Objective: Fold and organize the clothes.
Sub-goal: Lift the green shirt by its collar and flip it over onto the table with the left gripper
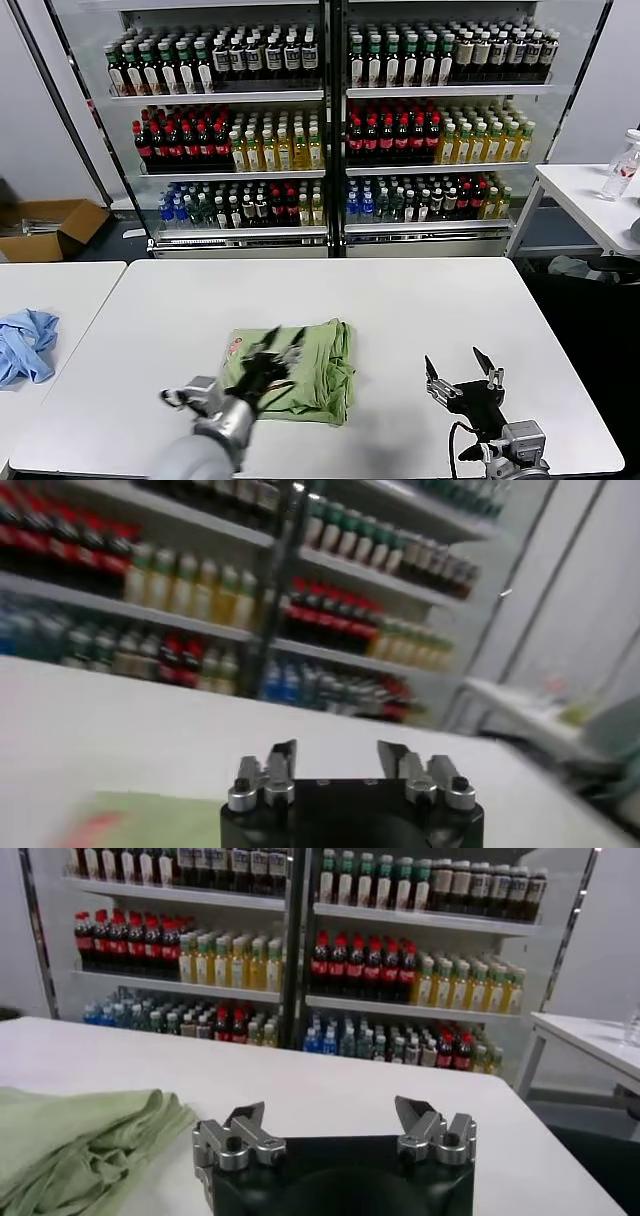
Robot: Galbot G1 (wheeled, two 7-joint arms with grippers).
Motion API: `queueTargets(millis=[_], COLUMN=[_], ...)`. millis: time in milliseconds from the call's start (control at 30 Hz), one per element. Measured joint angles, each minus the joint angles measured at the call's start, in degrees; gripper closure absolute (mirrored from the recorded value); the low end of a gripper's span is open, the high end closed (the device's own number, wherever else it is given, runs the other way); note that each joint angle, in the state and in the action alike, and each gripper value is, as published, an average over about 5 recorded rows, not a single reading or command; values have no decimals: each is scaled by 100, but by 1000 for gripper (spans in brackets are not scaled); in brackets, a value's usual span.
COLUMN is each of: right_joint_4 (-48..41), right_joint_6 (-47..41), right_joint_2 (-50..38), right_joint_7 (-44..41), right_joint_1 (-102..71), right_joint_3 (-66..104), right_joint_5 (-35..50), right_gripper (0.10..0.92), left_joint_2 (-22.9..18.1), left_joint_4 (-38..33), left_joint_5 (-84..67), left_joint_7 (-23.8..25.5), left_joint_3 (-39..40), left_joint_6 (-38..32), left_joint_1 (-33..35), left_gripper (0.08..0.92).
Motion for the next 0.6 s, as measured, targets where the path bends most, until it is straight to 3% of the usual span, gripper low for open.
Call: queueTargets(millis=[233,600], right_joint_4=[25,58], right_joint_6=[-3,-46], right_joint_2=[28,88], right_joint_7=[26,27], right_joint_1=[-23,-16], right_joint_3=[10,-76], right_joint_5=[-61,-149], right_gripper=[203,203], left_joint_2=[164,43], left_joint_4=[446,1097], left_joint_5=[448,407], left_joint_7=[224,268], left_joint_3=[-540,-676], left_joint_6=[35,319], left_joint_1=[277,5], left_gripper=[201,178])
